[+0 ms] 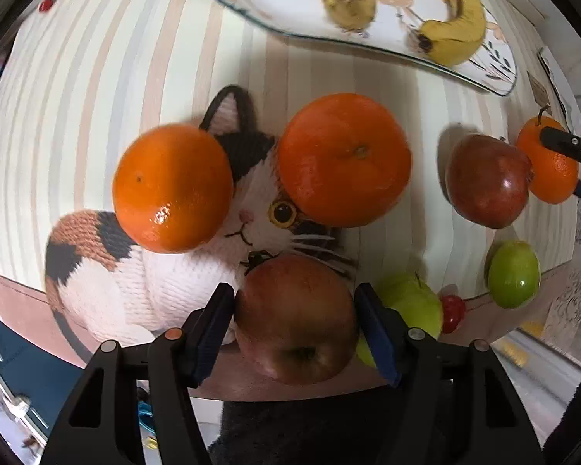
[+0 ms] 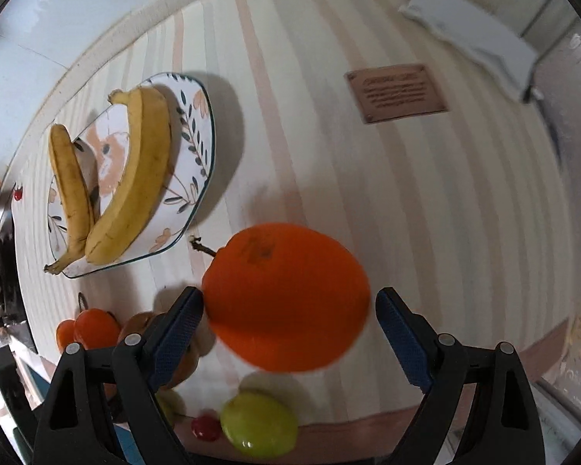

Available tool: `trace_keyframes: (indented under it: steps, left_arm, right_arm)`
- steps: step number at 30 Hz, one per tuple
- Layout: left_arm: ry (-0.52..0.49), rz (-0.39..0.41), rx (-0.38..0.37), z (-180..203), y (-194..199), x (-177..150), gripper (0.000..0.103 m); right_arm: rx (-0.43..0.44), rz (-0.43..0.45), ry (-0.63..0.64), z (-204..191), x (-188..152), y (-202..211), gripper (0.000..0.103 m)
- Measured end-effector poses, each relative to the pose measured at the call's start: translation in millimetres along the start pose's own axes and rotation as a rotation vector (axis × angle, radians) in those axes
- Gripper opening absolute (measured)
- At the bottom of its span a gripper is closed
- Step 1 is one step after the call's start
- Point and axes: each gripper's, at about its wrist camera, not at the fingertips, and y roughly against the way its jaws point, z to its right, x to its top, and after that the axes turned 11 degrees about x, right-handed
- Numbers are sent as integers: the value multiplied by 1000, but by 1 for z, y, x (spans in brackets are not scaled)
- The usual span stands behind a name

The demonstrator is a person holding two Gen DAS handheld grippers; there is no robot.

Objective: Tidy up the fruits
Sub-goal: 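Carry the apple and orange onto the plate beside the bananas and release both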

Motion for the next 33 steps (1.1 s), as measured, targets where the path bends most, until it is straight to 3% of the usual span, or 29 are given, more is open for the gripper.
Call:
trace_keyframes:
  steps: [2,5,9,13,16,26,33]
  left_arm:
    - [14,-6,-9,0,-3,-1,63]
    - [23,-4,-10,-2,-5,-2,62]
    - [32,20,11,1,-3,-7,62]
    - [72,51,42,-31,3,4,61]
    - [112,32,0,-46,-1,7,62]
    - [103,0,1,-52,-12,22,62]
    - [87,33,32,-40,-10,14,61]
  right_arm:
    - [9,-35,0,0,4,-14,91]
    - [14,6,17,0,0,-12,90]
    - [20,-6,24,3,-13,-11,90]
    - [19,-45,44,8,-37,-8,90]
    - [15,-68,60,11,-54,-9,90]
    - [36,-24,38,17,-63,-4,91]
    - [44,25,32,29,-62,2,90]
